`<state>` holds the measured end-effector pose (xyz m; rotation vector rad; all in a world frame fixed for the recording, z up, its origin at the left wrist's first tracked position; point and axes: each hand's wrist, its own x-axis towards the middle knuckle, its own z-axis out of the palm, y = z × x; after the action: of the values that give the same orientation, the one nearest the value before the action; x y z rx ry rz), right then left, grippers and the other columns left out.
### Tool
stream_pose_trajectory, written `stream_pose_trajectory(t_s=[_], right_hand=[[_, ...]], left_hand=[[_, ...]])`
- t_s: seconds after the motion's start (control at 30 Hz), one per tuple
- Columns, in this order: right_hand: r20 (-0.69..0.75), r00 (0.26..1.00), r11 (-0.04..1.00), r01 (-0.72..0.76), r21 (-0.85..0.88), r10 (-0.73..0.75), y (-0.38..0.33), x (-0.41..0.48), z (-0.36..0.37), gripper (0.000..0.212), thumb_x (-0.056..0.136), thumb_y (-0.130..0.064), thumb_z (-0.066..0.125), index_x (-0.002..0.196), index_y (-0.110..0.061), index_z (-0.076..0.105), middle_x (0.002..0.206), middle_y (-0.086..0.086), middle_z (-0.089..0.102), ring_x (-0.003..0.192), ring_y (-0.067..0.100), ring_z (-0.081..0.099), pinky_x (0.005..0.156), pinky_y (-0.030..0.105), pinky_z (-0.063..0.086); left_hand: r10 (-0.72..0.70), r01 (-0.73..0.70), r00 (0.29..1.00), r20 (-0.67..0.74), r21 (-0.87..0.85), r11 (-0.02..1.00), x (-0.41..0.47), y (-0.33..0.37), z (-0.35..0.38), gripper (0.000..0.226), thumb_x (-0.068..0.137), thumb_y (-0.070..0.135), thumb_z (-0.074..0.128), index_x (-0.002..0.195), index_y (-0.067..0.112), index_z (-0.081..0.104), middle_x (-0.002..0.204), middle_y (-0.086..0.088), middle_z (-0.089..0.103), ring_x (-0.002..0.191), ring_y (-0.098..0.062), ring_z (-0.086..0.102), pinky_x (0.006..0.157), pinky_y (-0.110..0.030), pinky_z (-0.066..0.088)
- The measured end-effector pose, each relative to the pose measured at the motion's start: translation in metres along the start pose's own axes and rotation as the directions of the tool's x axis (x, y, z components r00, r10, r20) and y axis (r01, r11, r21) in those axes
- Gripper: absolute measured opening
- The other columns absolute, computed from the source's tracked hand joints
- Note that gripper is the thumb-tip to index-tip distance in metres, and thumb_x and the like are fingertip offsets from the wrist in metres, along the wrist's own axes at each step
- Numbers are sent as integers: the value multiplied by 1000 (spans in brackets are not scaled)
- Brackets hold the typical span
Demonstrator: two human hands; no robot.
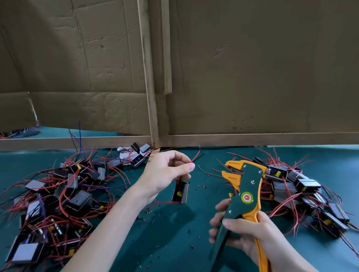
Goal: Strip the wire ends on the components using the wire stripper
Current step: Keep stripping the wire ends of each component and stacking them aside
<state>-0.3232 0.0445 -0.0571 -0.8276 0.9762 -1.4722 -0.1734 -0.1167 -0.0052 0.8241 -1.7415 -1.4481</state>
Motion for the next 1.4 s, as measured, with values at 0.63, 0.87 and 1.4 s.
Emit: stream_pose_trajectory(t_s=[0.63, 0.87, 1.4], right_hand=[[148, 988, 999, -49, 1, 48, -6, -3, 4, 30, 65, 5, 68, 94, 6, 65, 82, 33, 63, 70, 44, 65, 67, 51, 56], [189, 981, 999, -51, -18, 54, -6, -4, 6, 31, 58, -5, 78, 88, 1, 71, 82, 33, 63, 70, 43, 64, 67, 50, 56], [195, 979, 991, -44, -123, 67, -9, -6, 4, 41, 56, -26, 95, 80, -6, 69, 73, 31, 61, 66, 41, 63, 66, 48, 54]], left_hand=[[108, -105, 986, 130, -26, 994, -25, 16, 8, 11, 85, 12, 68, 76, 18, 71, 70, 6, 59, 64, -7, 50, 61, -15, 46], [77, -78, 980, 185, -1, 997, -27, 19, 10, 7, 75, 29, 73, 73, 22, 73, 70, 3, 56, 62, -9, 48, 58, -17, 44], [68, -97, 960, 271, 93, 991, -30, 25, 6, 12, 86, 16, 69, 74, 18, 69, 63, 9, 56, 61, -8, 45, 58, -15, 41]])
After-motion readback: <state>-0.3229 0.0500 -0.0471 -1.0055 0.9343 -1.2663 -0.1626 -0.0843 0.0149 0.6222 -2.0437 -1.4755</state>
